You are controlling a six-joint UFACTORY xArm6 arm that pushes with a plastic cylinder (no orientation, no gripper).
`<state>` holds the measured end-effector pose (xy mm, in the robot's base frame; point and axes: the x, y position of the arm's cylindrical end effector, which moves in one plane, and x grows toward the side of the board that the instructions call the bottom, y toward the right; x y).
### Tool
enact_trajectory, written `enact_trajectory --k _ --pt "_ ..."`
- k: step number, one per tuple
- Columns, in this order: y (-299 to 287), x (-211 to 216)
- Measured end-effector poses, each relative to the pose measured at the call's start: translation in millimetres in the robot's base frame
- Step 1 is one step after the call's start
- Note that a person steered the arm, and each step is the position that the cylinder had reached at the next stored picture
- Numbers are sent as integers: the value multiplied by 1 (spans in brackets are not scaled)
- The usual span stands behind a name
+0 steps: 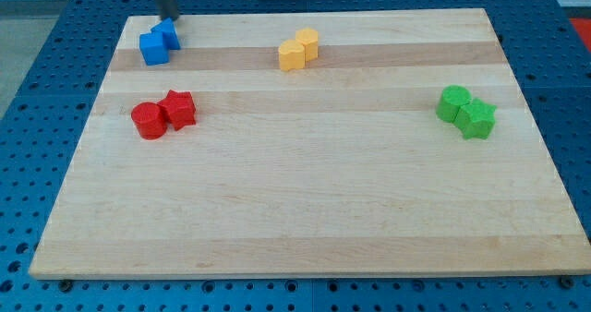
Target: Move the blue cube to the top of the red star
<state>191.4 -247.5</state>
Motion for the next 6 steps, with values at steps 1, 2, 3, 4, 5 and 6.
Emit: enact_trajectory --k 1,2,3,4,5,6 --pt "-18 0" --pt "-27 0" --pt "-29 11" --pt "-10 58" --pt "18 112" --pt "24 135"
